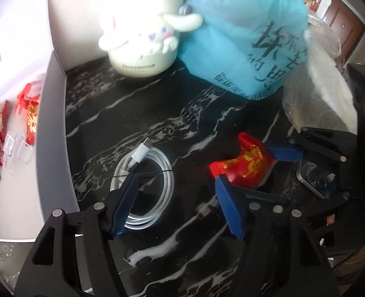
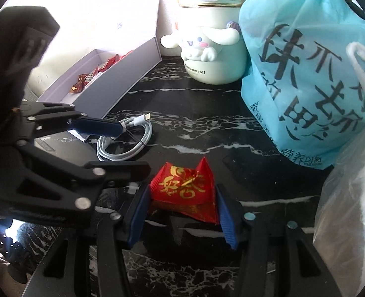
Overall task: Organize objects
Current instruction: 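Grasp the white USB cable coil with the left tool while the right tool holds the red packet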
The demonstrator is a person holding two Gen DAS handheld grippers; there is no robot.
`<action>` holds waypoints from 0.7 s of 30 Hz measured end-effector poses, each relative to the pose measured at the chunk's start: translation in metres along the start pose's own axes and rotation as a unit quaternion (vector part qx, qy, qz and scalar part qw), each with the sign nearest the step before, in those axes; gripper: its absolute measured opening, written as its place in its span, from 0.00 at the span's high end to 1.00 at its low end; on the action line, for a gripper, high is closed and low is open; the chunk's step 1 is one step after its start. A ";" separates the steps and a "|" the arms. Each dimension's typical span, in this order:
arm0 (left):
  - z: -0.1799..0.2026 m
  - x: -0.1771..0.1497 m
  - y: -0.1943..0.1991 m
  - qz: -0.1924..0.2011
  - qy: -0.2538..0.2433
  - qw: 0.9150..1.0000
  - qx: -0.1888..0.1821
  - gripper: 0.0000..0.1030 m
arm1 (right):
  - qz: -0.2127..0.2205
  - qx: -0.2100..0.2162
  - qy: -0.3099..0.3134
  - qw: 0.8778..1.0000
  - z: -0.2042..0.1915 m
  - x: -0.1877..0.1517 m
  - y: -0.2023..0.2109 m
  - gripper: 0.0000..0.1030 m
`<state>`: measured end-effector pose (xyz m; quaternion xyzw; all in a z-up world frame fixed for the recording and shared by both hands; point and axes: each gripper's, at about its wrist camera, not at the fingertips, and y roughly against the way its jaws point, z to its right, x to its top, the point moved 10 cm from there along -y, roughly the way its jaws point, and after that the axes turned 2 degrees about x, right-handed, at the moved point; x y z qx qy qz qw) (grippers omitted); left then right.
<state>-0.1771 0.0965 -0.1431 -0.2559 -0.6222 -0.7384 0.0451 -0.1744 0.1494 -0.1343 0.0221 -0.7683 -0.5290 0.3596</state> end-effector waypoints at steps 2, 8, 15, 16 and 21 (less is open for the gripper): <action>-0.002 -0.003 -0.006 -0.011 0.009 1.000 -0.006 0.44 | 0.000 0.001 0.001 1.000 -0.001 0.000 -0.001 0.48; -0.003 -0.004 -0.006 -0.004 -0.006 1.000 0.011 0.53 | 0.000 0.000 0.001 1.000 -0.002 0.000 -0.001 0.48; 0.005 -0.016 -0.002 -0.002 -0.018 1.000 0.005 0.67 | 0.002 -0.014 0.019 1.000 -0.007 -0.002 0.001 0.49; 0.006 -0.018 -0.001 -0.003 -0.022 1.000 0.008 0.70 | 0.002 -0.014 0.021 1.000 -0.008 -0.002 0.001 0.49; 0.013 -0.034 0.005 -0.013 -0.031 0.999 0.003 0.76 | -0.002 -0.010 0.032 0.999 -0.019 -0.010 0.004 0.50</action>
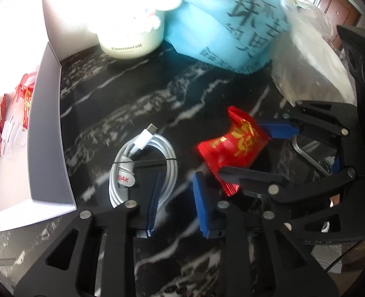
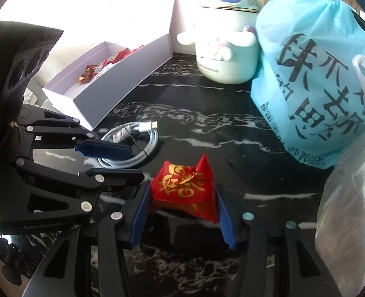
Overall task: Organize objects
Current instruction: 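Grasp the white USB cable coil with the left tool while the right tool holds the red packet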
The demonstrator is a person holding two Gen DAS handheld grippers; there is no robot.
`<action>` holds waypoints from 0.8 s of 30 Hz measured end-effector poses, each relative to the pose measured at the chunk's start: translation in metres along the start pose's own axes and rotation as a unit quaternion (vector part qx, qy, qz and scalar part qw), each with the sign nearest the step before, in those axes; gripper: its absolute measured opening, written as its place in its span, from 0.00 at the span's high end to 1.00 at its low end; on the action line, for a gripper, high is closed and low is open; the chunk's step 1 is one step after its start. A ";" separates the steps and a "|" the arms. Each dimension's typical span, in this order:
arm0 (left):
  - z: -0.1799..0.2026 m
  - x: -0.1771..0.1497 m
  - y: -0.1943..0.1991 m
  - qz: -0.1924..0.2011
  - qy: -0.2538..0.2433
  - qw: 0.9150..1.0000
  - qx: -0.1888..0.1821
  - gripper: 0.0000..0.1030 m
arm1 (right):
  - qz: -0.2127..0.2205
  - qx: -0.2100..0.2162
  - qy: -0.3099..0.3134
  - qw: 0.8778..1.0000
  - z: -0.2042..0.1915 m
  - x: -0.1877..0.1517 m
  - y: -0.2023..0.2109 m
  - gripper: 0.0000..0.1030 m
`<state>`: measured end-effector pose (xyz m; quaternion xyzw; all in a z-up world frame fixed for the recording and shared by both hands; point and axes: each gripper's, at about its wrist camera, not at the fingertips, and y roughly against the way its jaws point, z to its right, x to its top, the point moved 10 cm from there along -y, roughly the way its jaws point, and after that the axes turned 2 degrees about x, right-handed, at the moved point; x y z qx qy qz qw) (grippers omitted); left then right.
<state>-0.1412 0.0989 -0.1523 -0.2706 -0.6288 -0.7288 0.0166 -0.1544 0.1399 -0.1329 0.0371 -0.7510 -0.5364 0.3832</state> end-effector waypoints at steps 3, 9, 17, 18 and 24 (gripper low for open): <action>0.003 -0.011 0.005 -0.001 0.003 1.000 -0.003 0.76 | -0.001 0.000 0.005 1.000 -0.007 -0.006 0.003 0.50; 0.010 -0.034 0.015 -0.005 0.004 1.000 -0.004 0.76 | -0.004 -0.003 0.016 1.000 -0.023 -0.019 0.010 0.50; 0.020 -0.058 0.032 -0.013 0.004 1.000 0.003 0.76 | -0.003 -0.005 0.027 1.000 -0.047 -0.037 0.019 0.50; 0.020 -0.063 0.035 -0.013 0.007 1.000 0.001 0.76 | -0.002 -0.003 0.027 1.000 -0.050 -0.040 0.020 0.50; 0.013 -0.067 0.042 0.002 0.027 1.000 0.001 0.75 | 0.020 -0.014 0.011 1.000 -0.055 -0.043 0.023 0.42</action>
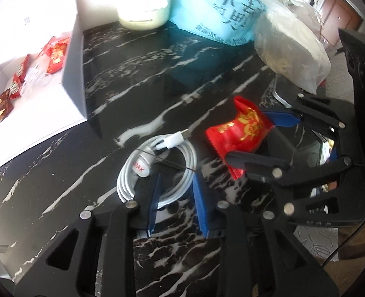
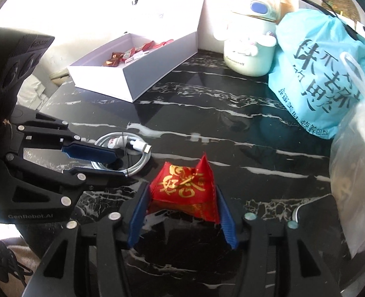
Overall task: Organize objects
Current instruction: 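Grasp the white USB cable coil with the left tool while the right tool holds the red packet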
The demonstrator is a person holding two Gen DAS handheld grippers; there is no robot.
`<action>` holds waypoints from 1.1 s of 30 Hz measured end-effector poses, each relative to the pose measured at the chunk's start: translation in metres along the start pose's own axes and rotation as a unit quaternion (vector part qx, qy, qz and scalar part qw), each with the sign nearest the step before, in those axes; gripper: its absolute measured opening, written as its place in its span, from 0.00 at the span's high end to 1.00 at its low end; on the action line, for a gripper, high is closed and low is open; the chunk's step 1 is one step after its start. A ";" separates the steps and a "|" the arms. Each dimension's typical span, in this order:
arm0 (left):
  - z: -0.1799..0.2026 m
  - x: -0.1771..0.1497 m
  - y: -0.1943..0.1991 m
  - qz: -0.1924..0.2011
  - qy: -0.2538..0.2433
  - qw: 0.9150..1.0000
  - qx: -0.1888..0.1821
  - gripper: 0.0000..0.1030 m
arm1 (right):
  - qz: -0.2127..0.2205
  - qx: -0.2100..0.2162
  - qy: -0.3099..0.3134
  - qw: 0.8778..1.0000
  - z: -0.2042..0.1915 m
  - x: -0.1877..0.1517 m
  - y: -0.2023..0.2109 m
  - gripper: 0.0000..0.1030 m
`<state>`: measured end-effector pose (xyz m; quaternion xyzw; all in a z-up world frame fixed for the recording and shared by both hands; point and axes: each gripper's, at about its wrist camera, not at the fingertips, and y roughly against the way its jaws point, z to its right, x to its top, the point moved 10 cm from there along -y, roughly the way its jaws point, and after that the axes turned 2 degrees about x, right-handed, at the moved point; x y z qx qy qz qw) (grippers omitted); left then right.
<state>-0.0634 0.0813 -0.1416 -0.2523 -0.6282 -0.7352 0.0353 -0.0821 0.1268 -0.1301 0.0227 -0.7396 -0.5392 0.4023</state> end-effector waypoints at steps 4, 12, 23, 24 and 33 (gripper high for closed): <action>-0.008 0.001 0.004 0.009 0.022 1.000 -0.007 0.70 | 0.009 -0.002 -0.016 1.000 -0.002 -0.003 0.000 0.29; -0.020 0.004 0.020 0.047 0.028 0.999 0.000 0.46 | 0.015 -0.036 -0.010 0.999 -0.005 -0.006 -0.007 0.29; -0.033 0.010 0.008 0.051 -0.005 0.997 0.061 0.18 | 0.021 -0.052 -0.003 0.998 -0.007 -0.003 -0.010 0.29; -0.033 0.009 0.004 0.046 -0.008 0.997 0.065 0.18 | 0.022 -0.052 -0.003 0.998 -0.007 -0.003 -0.010 0.29; -0.039 0.006 -0.008 0.038 0.003 0.998 0.055 0.18 | 0.025 -0.050 0.000 0.998 -0.009 -0.001 -0.010 0.28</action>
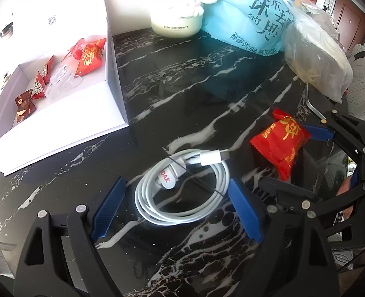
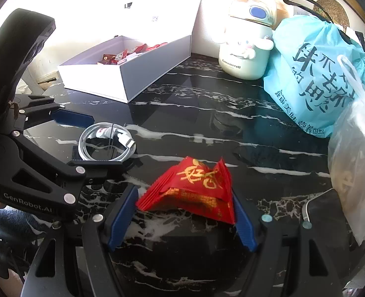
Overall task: Organize objects
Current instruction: 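Grasp the white USB cable coil with the left tool while the right tool holds the red packet, then carry the cable coil and red packet over to the white gift box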
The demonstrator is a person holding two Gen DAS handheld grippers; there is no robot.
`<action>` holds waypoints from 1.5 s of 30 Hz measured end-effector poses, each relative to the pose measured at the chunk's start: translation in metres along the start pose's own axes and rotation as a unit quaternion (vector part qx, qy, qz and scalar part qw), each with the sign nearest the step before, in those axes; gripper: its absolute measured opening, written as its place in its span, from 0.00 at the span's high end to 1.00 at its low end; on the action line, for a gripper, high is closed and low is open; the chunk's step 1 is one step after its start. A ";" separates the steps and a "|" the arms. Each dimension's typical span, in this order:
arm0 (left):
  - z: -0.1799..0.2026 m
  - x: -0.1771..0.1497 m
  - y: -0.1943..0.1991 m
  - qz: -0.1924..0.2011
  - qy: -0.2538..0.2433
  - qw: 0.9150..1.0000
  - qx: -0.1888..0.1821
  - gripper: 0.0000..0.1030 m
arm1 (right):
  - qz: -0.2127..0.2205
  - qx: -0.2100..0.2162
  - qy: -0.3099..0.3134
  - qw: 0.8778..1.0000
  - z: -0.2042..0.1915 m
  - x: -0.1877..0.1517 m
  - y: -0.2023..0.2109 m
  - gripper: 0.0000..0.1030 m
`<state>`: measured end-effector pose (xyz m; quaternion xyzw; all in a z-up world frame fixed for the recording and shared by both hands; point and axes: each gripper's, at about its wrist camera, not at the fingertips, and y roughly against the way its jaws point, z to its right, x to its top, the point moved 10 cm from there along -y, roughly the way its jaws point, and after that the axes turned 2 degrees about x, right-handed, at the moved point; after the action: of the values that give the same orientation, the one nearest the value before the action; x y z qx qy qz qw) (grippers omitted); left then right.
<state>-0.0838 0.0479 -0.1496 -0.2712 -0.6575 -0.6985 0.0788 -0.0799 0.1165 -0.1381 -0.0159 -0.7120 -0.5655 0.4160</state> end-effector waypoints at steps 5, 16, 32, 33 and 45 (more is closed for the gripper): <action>0.000 0.000 0.000 0.008 -0.005 1.000 -0.006 0.18 | 0.003 0.002 0.000 1.000 0.000 0.000 0.000 0.28; 0.007 0.002 0.006 0.016 -0.024 0.999 -0.013 0.34 | 0.006 -0.010 -0.012 1.000 0.003 0.001 0.004 0.55; 0.002 0.005 0.022 0.026 -0.011 1.000 -0.012 0.34 | 0.024 -0.010 -0.021 0.999 0.005 0.009 0.015 0.59; 0.000 0.005 0.023 0.026 -0.008 1.000 -0.010 0.34 | 0.024 -0.008 -0.020 0.999 0.004 0.010 0.016 0.59; -0.040 0.001 0.052 0.040 0.043 0.998 0.015 0.34 | 0.041 0.012 0.011 0.999 -0.025 0.033 0.027 0.59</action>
<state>-0.0711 0.0035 -0.1035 -0.2659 -0.6528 -0.6955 0.1390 -0.0739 0.0909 -0.0962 -0.0340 -0.7125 -0.5398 0.4469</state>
